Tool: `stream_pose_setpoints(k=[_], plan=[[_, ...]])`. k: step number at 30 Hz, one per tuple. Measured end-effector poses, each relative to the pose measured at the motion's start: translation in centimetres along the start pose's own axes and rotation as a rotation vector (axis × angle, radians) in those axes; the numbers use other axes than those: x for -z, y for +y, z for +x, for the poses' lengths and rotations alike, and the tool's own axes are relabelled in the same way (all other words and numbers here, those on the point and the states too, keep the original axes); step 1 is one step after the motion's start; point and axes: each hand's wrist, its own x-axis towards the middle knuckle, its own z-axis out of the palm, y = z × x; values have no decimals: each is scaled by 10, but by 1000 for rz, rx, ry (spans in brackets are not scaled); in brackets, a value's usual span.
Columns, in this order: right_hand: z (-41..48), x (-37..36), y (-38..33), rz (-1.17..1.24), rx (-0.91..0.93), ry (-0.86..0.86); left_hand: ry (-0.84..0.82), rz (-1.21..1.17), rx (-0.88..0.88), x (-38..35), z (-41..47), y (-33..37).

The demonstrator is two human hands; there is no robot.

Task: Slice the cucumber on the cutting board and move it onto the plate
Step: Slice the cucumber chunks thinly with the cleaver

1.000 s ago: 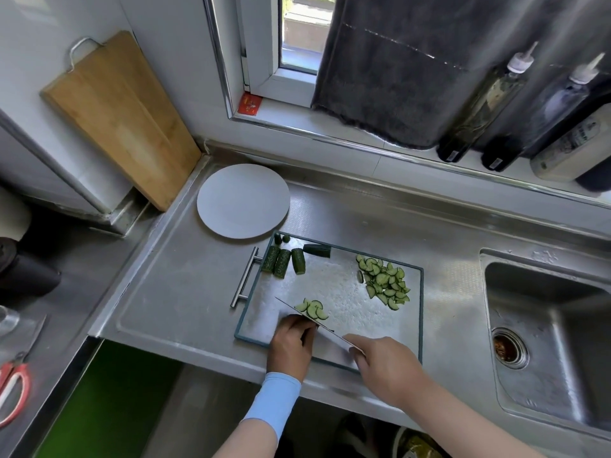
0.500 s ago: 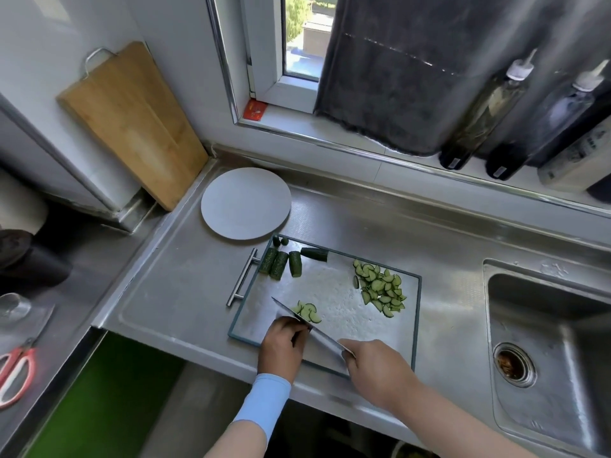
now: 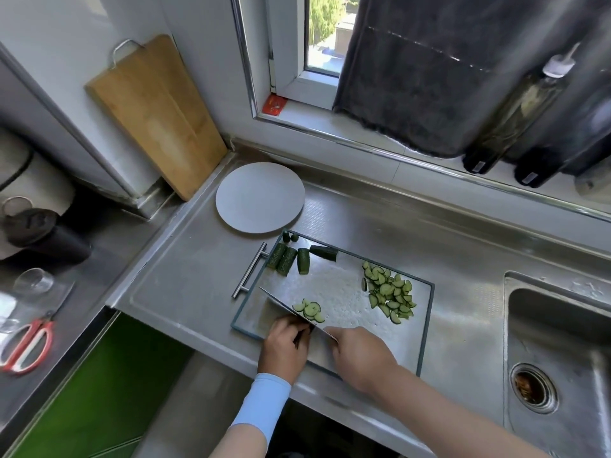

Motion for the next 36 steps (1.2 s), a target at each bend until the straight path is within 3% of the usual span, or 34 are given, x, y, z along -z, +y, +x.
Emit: stream_pose_setpoints(k=[8,17,36], plan=[[-10,-4,6,-22,54,59,46,24,0,2,-1,2],[-31,-3,21,-82,57,96,-9,51,6,6,-1,4],[-7,-4,2,2,-18,17,5,-34,50,1,-4,0]])
